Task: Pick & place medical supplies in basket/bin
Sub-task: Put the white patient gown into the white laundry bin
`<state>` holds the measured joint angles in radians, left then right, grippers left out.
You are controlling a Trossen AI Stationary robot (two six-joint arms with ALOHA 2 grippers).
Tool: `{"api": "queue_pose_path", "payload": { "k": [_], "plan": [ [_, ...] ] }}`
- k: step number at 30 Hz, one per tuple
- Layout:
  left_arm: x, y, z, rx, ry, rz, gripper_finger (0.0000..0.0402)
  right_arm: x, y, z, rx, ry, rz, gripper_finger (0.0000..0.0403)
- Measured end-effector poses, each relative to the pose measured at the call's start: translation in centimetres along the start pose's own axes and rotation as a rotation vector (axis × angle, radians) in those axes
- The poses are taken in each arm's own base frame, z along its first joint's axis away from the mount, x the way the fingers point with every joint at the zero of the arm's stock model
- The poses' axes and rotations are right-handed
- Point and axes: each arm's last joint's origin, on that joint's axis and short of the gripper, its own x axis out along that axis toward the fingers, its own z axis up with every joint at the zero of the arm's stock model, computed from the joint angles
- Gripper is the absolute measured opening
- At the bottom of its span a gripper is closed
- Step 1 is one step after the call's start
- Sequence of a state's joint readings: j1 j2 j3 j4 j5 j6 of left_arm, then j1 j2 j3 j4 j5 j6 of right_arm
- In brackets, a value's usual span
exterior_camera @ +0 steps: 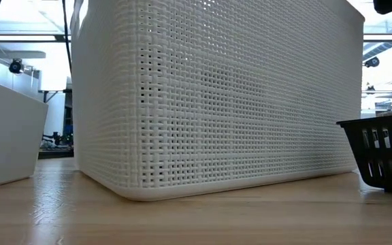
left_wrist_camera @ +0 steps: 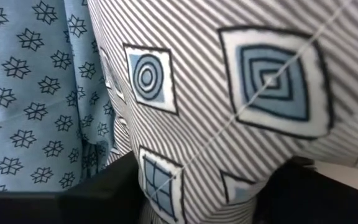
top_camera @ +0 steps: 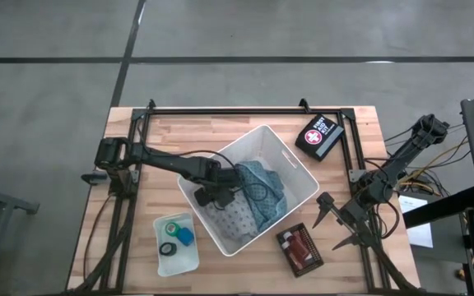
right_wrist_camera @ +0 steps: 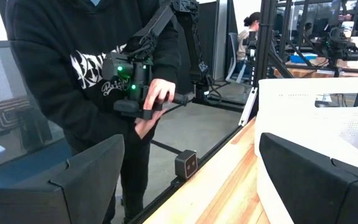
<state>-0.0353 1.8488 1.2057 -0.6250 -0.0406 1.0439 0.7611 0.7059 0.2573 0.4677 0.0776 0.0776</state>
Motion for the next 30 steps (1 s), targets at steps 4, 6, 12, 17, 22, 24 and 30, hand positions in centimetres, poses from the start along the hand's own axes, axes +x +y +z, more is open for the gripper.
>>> {"api": "queue_pose_path", "payload": {
  "k": [4, 6, 12, 17, 22, 24, 30],
  "plan": [
    [0.0, 0.0, 0.01, 0.0, -0.001, 0.0, 0.0273, 0.0, 0.0, 0.0, 0.0, 0.0, 0.0, 0.0368],
    [0.0, 0.0, 0.02, -0.002, -0.001, 0.0, 0.0284, 0.0, 0.0, 0.0, 0.0, 0.0, 0.0, 0.0368],
    [0.0, -0.1, -0.03, 0.012, 0.001, -0.011, 0.0308, 0.0, 0.0, 0.0, 0.0, 0.0, 0.0, 0.0368],
    [0.0, -0.18, -0.17, 0.02, 0.02, -0.017, 0.0312, 0.0, 0.0, 0.0, 0.0, 0.0, 0.0, 0.0368],
    [0.0, 0.09, -0.08, 0.021, 0.016, 0.013, 0.0311, 0.0, 0.0, 0.0, 0.0, 0.0, 0.0, 0.0368],
    [0.0, 0.13, -0.06, 0.02, 0.015, 0.019, 0.0311, 0.0, 0.0, 0.0, 0.0, 0.0, 0.0, 0.0368],
    [0.0, 0.17, -0.05, 0.019, 0.014, 0.022, 0.0311, 0.0, 0.0, 0.0, 0.0, 0.0, 0.0, 0.0368]
  ]
}}
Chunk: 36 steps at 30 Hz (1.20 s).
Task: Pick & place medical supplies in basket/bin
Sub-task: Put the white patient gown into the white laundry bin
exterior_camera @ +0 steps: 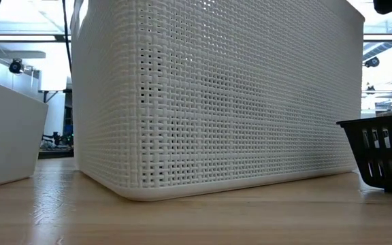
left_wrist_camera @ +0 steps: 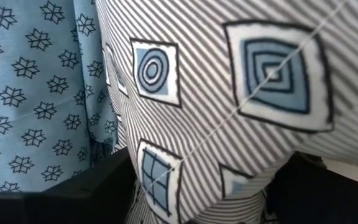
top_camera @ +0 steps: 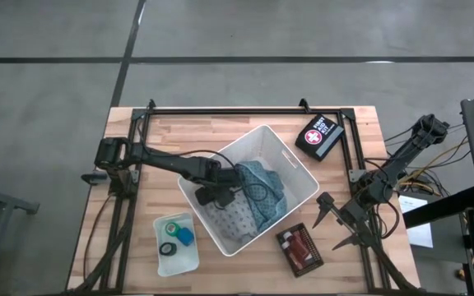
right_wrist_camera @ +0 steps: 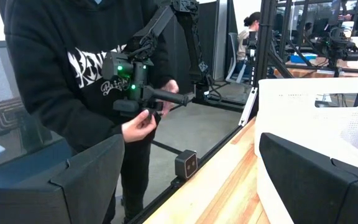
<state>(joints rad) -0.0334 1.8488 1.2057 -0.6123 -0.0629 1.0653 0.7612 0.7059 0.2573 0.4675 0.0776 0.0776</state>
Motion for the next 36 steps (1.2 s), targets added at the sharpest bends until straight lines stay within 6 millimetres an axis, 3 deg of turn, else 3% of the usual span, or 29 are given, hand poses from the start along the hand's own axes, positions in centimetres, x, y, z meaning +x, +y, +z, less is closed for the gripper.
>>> {"api": "queue_pose_path", "payload": {
  "k": [14, 23, 31, 36],
  "plan": [
    [0.0, 0.3, 0.1, -0.056, -0.015, 0.023, 0.032, 0.0, 0.0, 0.0, 0.0, 0.0, 0.0, 0.0368],
    [0.0, 0.3, 0.1, -0.051, -0.025, 0.021, 0.0395, 0.0, 0.0, 0.0, 0.0, 0.0, 0.0, 0.0368],
    [-0.3, 0.7, 0.3, -0.05, -0.028, 0.044, 0.0392, 0.0, 0.0, 0.0, 0.0, 0.0, 0.0, 0.0368],
    [-1.5, 1.7, 0.5, -0.06, -0.003, 0.115, 0.0397, 0.0, 0.0, 0.0, 0.0, -0.001, 0.0, 0.0368]
  ]
}}
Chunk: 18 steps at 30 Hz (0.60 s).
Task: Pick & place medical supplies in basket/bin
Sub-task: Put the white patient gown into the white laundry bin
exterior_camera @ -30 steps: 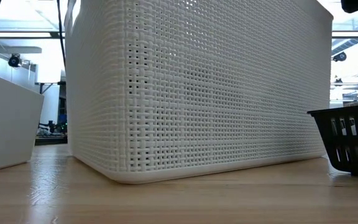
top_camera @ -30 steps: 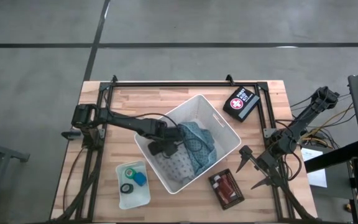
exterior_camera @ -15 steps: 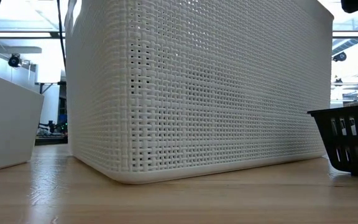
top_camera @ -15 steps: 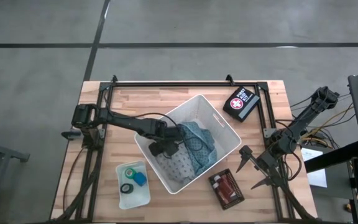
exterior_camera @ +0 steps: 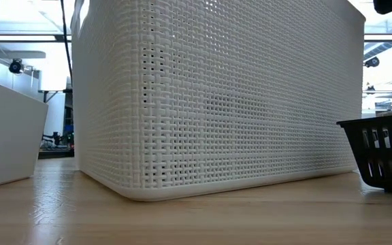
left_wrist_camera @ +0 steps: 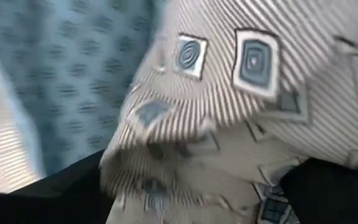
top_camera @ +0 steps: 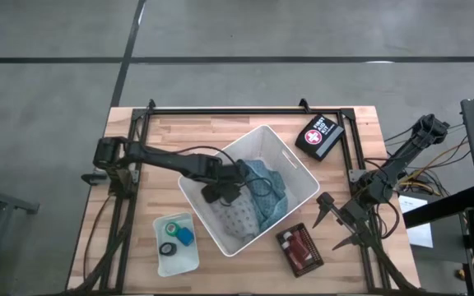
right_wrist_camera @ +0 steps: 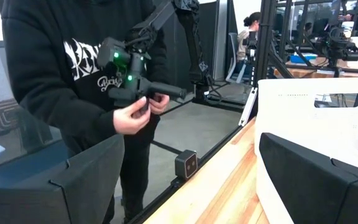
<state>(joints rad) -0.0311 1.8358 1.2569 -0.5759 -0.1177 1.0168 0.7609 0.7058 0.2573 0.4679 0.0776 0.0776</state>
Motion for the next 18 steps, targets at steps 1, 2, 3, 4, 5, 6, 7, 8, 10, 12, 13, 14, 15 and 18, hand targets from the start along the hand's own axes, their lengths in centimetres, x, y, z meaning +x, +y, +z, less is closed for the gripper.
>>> {"api": "queue_pose_path", "payload": {
  "k": [1, 2, 3, 4, 5, 6, 7, 8, 10, 12, 13, 14, 15, 18],
  "plan": [
    [-0.4, 0.3, 0.1, -0.001, -0.002, 0.016, 0.0395, 0.0, 0.0, 0.0, 0.0, 0.0, 0.0, 0.0368],
    [-0.8, 0.5, 0.1, -0.003, -0.003, 0.034, 0.0394, 0.0, 0.0, 0.0, 0.0, 0.001, 0.0, 0.0368],
    [-1.1, 0.7, 0.2, -0.004, -0.004, 0.045, 0.0393, 0.0, 0.0, 0.0, 0.0, 0.0, 0.0, 0.0368],
    [-1.6, 0.9, 0.2, -0.007, -0.011, 0.059, 0.0393, 0.0, 0.0, 0.0, 0.0, -0.001, 0.001, 0.0368],
    [-1.9, 1.1, 0.2, -0.009, -0.017, 0.07, 0.0393, 0.0, 0.0, 0.0, 0.0, 0.0, 0.0, 0.0368],
    [-2.2, 1.2, 0.3, -0.01, -0.022, 0.078, 0.0394, 0.0, 0.0, 0.0, 0.0, 0.001, 0.0, 0.0368],
    [-2.6, 1.4, 0.3, -0.011, -0.029, 0.089, 0.0395, 0.0, 0.0, 0.0, 0.0, 0.0, 0.0, 0.0368],
    [-3.0, 1.4, 0.3, -0.011, -0.034, 0.098, 0.0396, 0.0, 0.0, 0.0, 0.0, 0.004, 0.0, 0.0368],
    [-3.8, 1.6, 0.3, -0.013, -0.046, 0.118, 0.0398, 0.0, 0.0, -0.1, -0.001, 0.01, -0.001, 0.0368],
    [-4.7, 1.7, 0.2, -0.017, -0.06, 0.14, 0.0399, 0.0, 0.0, -0.2, -0.002, 0.019, -0.001, 0.0368],
    [-5.2, 1.7, 0.2, -0.018, -0.066, 0.15, 0.0399, 0.0, 0.0, -0.2, -0.002, 0.02, -0.001, 0.0368],
    [-5.7, 1.7, 0.1, -0.018, -0.073, 0.161, 0.0399, 0.0, 0.0, -0.2, -0.002, 0.023, -0.002, 0.0368],
    [-6.2, 1.8, 0.1, -0.019, -0.081, 0.174, 0.0399, 0.0, 0.0, -0.2, -0.002, 0.025, -0.002, 0.0368],
    [-7.8, 1.9, -0.1, -0.023, -0.104, 0.212, 0.0399, 0.0, 0.0, -0.2, -0.002, 0.024, -0.002, 0.0368]
  ]
}}
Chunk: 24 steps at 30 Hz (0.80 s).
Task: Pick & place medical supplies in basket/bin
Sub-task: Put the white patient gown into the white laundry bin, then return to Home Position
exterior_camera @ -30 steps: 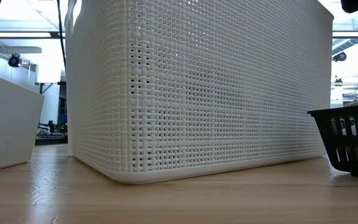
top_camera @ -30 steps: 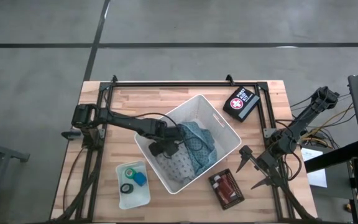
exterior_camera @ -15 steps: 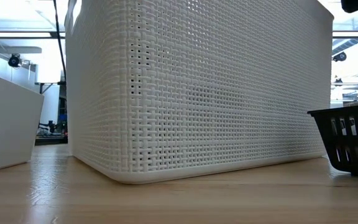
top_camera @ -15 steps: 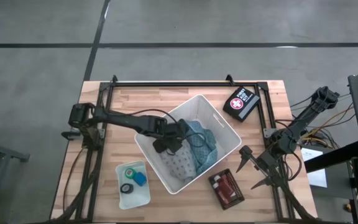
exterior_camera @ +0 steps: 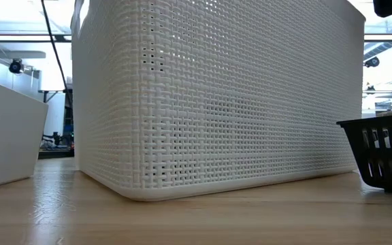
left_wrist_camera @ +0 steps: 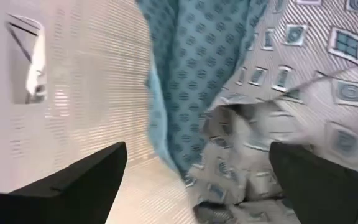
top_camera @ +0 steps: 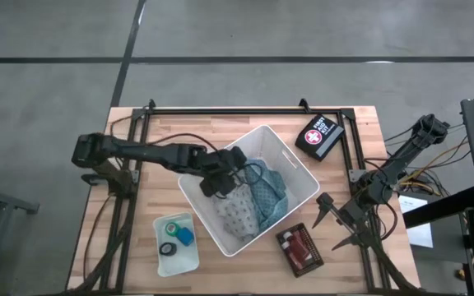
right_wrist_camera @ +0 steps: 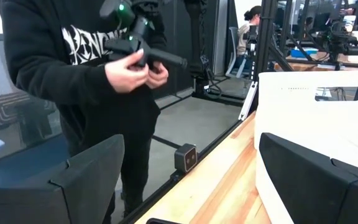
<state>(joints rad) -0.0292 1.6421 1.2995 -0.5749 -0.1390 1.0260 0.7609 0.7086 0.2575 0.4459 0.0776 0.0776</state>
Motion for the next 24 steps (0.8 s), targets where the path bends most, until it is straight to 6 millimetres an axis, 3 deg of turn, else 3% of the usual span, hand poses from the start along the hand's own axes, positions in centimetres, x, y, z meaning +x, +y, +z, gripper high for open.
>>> {"api": "queue_pose_path", "payload": {
  "k": [13, 24],
  "plan": [
    [-6.8, 1.1, -0.5, 0.123, -0.076, 0.168, 0.0398, 0.0, 0.0, 0.0, 0.0, 0.002, 0.0, 0.0368],
    [-12.0, 1.2, -1.3, 0.035, -0.148, 0.297, 0.0397, 0.0, 0.0, 0.0, 0.0, 0.002, 0.0, 0.0368]
  ]
}}
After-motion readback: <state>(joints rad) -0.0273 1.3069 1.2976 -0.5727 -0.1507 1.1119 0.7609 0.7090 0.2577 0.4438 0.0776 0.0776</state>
